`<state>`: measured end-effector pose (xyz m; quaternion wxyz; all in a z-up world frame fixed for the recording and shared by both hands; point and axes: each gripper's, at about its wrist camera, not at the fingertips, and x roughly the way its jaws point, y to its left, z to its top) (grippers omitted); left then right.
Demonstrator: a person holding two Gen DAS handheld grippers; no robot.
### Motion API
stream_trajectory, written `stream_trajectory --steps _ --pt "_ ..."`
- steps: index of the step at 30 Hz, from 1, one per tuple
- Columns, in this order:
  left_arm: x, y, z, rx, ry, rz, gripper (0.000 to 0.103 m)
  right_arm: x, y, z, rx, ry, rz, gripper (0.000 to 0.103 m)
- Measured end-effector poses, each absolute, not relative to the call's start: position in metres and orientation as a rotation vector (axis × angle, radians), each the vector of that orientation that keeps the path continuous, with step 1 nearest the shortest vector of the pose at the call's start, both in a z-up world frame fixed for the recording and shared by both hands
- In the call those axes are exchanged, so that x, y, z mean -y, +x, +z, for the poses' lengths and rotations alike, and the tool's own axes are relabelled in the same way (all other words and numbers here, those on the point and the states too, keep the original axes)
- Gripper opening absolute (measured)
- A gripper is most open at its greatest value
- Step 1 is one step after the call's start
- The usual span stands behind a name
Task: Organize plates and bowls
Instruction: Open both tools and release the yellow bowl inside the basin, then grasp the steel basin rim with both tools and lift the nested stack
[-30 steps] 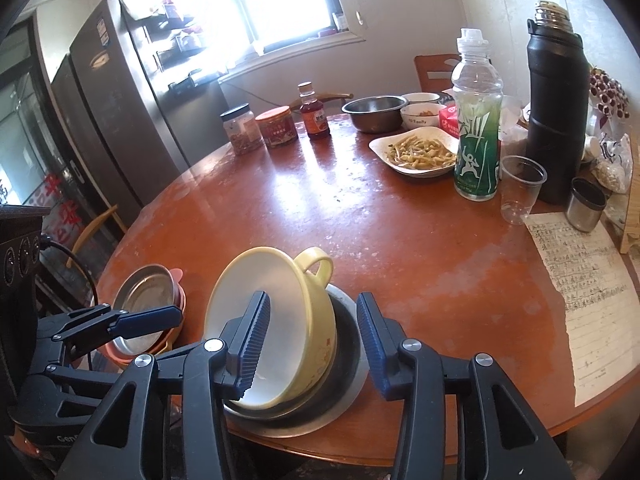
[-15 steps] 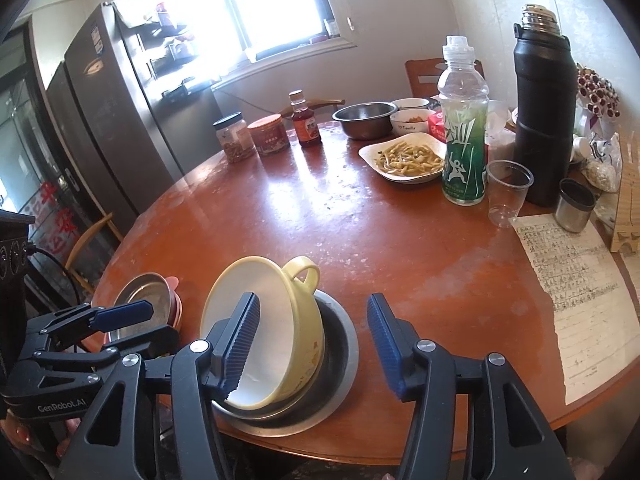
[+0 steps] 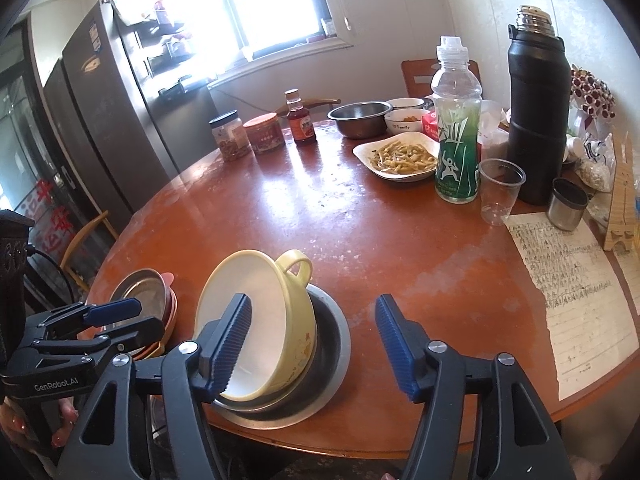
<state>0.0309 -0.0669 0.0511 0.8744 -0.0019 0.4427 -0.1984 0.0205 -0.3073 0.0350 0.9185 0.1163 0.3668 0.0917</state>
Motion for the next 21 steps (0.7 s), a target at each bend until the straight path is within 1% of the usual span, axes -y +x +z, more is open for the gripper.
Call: stream_trajectory --steps 21 --pt "0.067 0.036 0.029 -0.965 -0.058 -0.453 0.061 0.301 0.025 -0.001 -0.840 0.288 0.199 0.074"
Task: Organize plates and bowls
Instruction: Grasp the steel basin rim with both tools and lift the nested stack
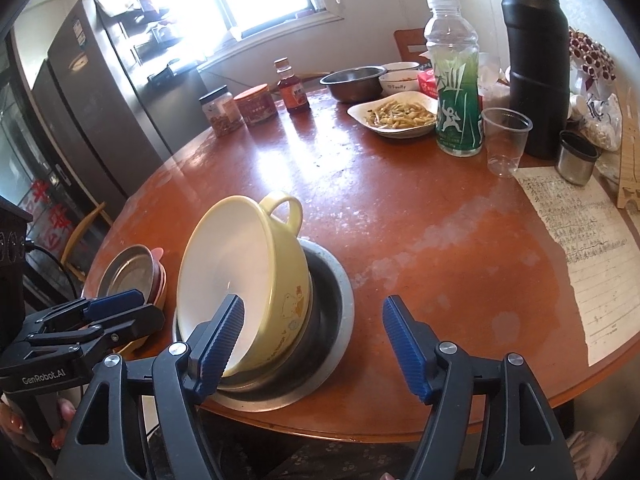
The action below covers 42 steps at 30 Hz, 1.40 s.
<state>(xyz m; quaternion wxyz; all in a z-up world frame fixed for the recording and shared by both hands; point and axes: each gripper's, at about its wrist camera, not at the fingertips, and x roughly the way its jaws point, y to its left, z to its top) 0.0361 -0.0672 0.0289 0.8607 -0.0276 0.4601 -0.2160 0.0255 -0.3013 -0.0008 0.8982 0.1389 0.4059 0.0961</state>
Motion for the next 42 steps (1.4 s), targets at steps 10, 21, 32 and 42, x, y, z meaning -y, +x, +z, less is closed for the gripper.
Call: stream_trajectory --steps 10,21,32,42 --pt "0.074 0.049 0.020 -0.996 -0.076 -0.477 0.061 0.294 0.034 -0.010 -0.872 0.314 0.213 0.074" --pt "0.086 0.064 -0.001 -1.065 -0.101 -0.494 0.061 0.299 0.045 -0.024 -0.918 0.357 0.216 0.074" --pt "0.093 0.077 -0.017 -1.118 -0.104 -0.483 0.061 0.299 0.051 -0.035 -0.965 0.385 0.234 0.075" --pt "0.098 0.088 -0.027 -1.169 -0.117 -0.494 0.061 0.299 0.057 -0.038 -0.953 0.393 0.243 0.073"
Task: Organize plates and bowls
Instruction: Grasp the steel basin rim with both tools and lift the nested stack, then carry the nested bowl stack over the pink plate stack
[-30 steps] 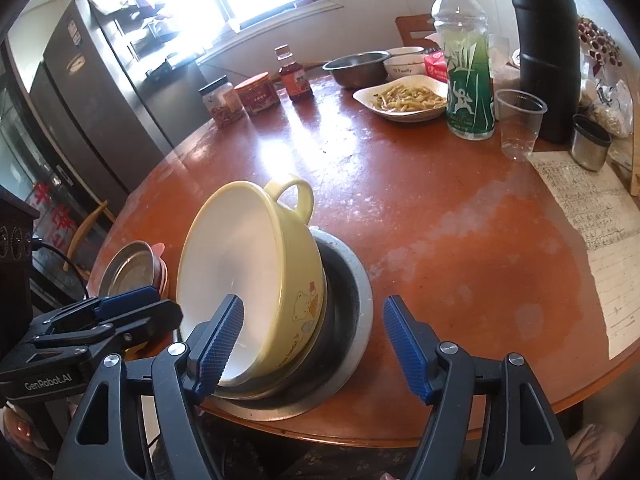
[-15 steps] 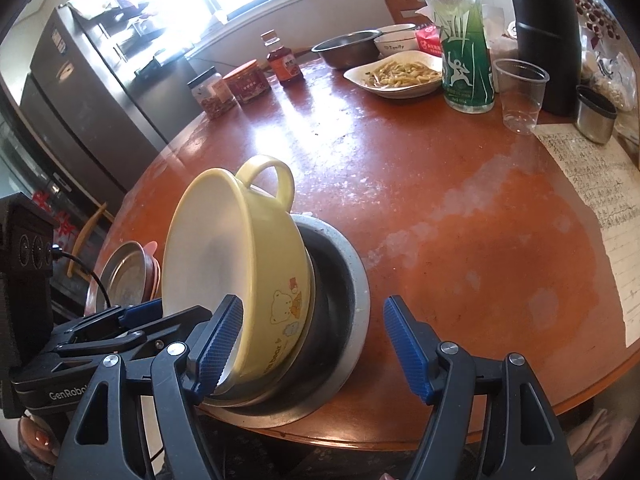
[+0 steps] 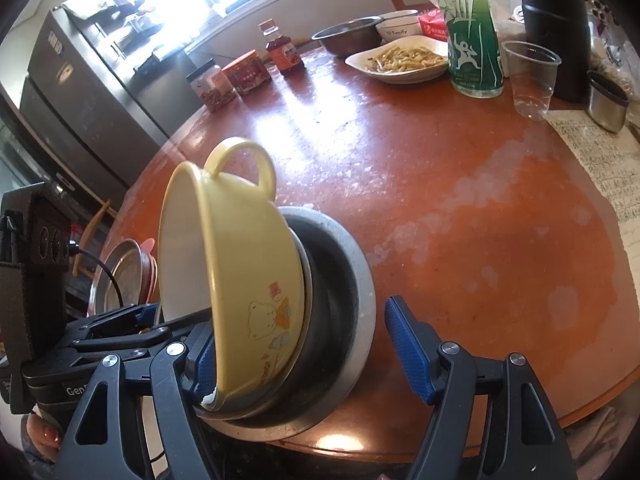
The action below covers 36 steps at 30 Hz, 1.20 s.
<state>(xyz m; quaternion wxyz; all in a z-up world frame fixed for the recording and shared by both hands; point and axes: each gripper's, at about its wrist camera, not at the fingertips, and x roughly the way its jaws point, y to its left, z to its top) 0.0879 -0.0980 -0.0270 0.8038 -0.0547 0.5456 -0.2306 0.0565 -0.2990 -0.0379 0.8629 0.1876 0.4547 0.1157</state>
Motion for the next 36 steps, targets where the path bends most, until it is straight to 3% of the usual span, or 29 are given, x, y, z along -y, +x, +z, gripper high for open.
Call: stream_trajectory --steps 2,6,11,36 --pt "0.099 0.089 -0.027 -1.171 -0.119 -0.500 0.060 0.298 0.057 -0.037 -0.943 0.387 0.253 0.063" --pt "0.103 0.090 -0.026 -1.172 -0.123 -0.508 0.054 0.300 0.058 -0.037 -0.945 0.387 0.251 0.061" --pt "0.103 0.087 -0.024 -1.173 -0.118 -0.495 0.054 0.301 0.060 -0.036 -0.947 0.391 0.238 0.056" --pt "0.010 0.074 0.048 -0.989 -0.156 -0.353 0.054 0.218 0.089 0.034 -0.845 0.287 0.407 0.056"
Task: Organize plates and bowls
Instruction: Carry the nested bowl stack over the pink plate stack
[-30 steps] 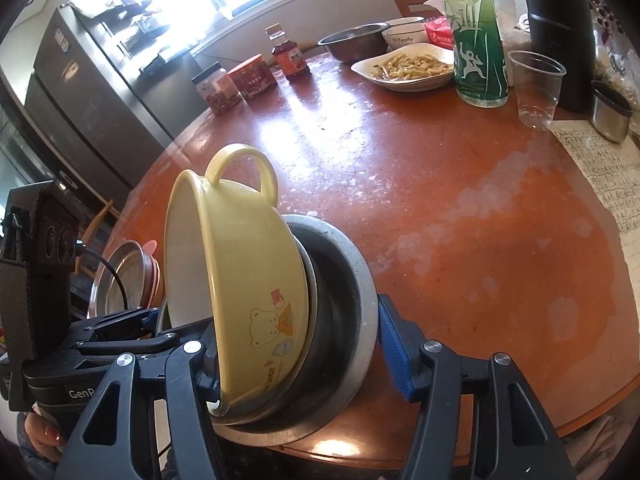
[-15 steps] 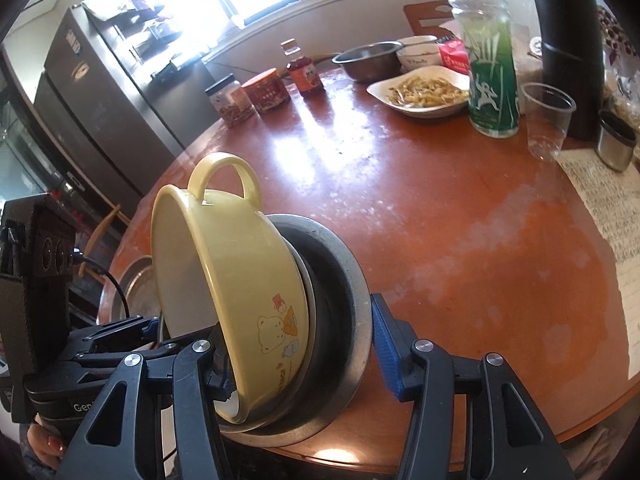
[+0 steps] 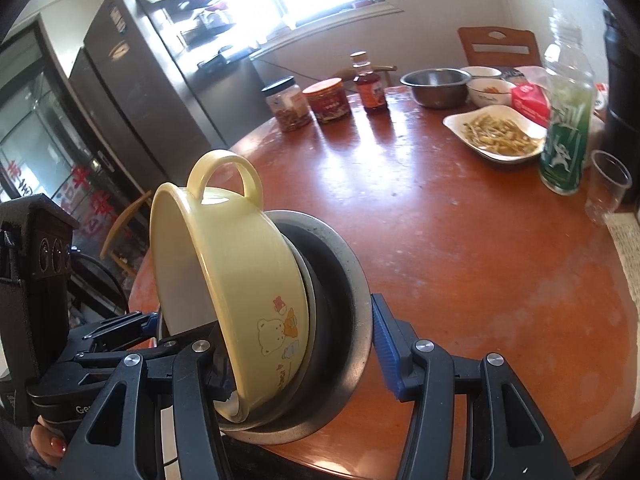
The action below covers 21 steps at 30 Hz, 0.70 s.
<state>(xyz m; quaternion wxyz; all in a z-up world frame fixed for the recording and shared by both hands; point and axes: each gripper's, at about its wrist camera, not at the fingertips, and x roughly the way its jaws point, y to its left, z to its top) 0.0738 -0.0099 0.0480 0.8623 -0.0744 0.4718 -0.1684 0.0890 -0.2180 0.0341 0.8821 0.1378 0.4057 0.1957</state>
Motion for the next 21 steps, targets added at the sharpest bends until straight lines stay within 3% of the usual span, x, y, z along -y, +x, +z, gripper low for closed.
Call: stream_trajectory --steps 21 --pt "-0.094 0.063 0.048 -0.956 -0.238 -0.207 0.054 0.111 0.118 0.038 -0.857 0.190 0.570 0.056"
